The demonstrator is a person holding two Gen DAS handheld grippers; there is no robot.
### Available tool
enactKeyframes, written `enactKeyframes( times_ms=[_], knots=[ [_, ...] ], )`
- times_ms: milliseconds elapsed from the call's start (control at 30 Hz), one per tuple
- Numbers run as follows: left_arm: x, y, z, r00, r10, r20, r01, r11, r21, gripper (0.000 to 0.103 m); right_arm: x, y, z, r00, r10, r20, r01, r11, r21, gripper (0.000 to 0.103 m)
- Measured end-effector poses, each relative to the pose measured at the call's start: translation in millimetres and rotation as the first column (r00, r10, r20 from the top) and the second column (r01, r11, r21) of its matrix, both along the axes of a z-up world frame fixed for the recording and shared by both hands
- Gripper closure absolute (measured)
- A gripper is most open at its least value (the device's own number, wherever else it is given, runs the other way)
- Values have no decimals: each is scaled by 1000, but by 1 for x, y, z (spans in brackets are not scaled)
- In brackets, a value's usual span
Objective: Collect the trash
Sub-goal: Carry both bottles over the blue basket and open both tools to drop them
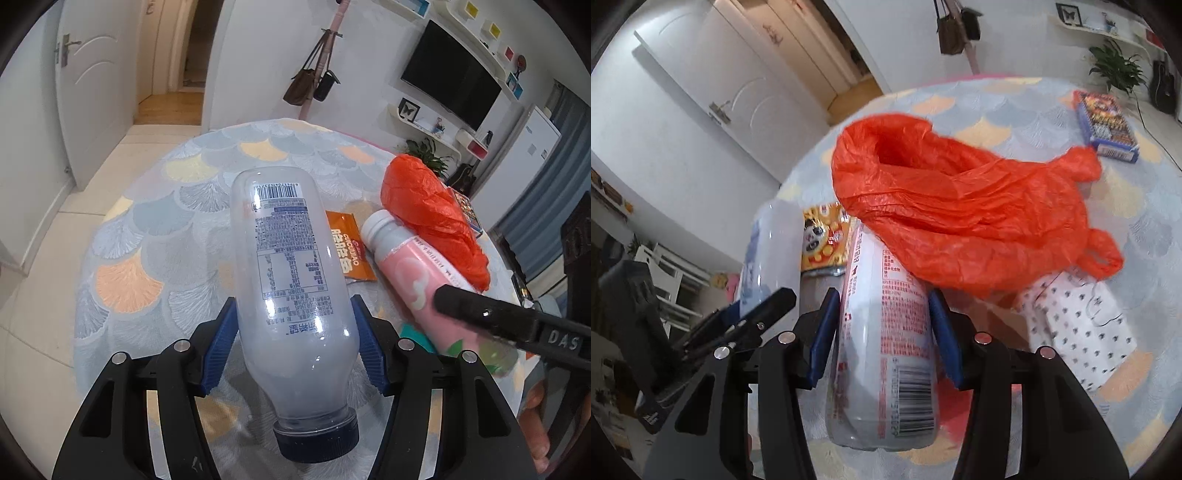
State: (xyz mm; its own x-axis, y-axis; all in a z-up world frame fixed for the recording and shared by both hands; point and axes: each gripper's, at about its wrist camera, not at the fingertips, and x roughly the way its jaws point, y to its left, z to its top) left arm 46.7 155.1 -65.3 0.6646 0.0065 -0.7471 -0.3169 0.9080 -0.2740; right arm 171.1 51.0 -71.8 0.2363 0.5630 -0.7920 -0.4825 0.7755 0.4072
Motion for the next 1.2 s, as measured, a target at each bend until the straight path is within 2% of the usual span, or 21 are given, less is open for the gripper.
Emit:
enactKeyframes(
  times_ms=[100, 233, 300, 333, 367, 433, 500, 667, 867, 933, 967, 1100, 1200],
  knots=[
    [0, 1, -1, 1000, -15, -1, 15, 1000, -8, 44, 4, 3, -4, 1000, -12, -14, 12, 1000, -17, 55],
    [3, 4, -3, 999, -32, -1, 32, 999, -19, 44, 10, 12, -8, 1000, -8, -27, 7, 999, -43, 40],
    [4, 6, -4, 999, -38, -1, 38, 999, -23, 44, 12, 21, -11, 1000, 0, -14, -1, 997, -76, 40],
    [4, 7, -5, 999, -39, 1, 39, 999, -27, 44, 12, 24, -11, 1000, 10, -14, -11, 996, -84, 42],
    [4, 8, -5, 999, -38, 4, 38, 999, -32, 44, 11, 26, -11, 1000, 22, -10, -23, 995, -93, 55],
    [2, 12, -4, 999, -31, 16, 31, 999, -41, 44, 7, 28, -8, 999, 36, 8, -35, 994, -104, 57],
    [0, 14, -1, 999, -29, 33, 31, 998, -53, 44, 3, 21, 0, 999, 46, 8, -45, 997, -63, 57],
    [-4, 15, 12, 996, -35, 81, 41, 997, -67, 44, -7, -15, 25, 997, 66, -48, -58, 988, 142, 57],
    [-2, 3, 22, 991, -67, 114, 77, 994, -81, 44, -23, -53, 54, 999, 42, -5, -40, 979, 201, 57],
    [-2, -5, 28, 988, -85, 127, 94, 993, -67, 44, -25, -66, 62, 999, 43, -17, -37, 965, 259, 57],
    [-2, -6, 30, 987, -90, 132, 99, 993, -62, 44, -29, -74, 70, 999, 39, -2, -37, 958, 285, 57],
    [-1, -21, 47, 976, -127, 176, 137, 990, -43, 44, -40, -101, 96, 994, -35, 105, 3, 958, 287, 57],
    [3, -34, 62, 963, -165, 213, 175, 984, -25, 44, -42, -125, 107, 985, -89, 145, 42, 954, 298, 57]
  ],
)
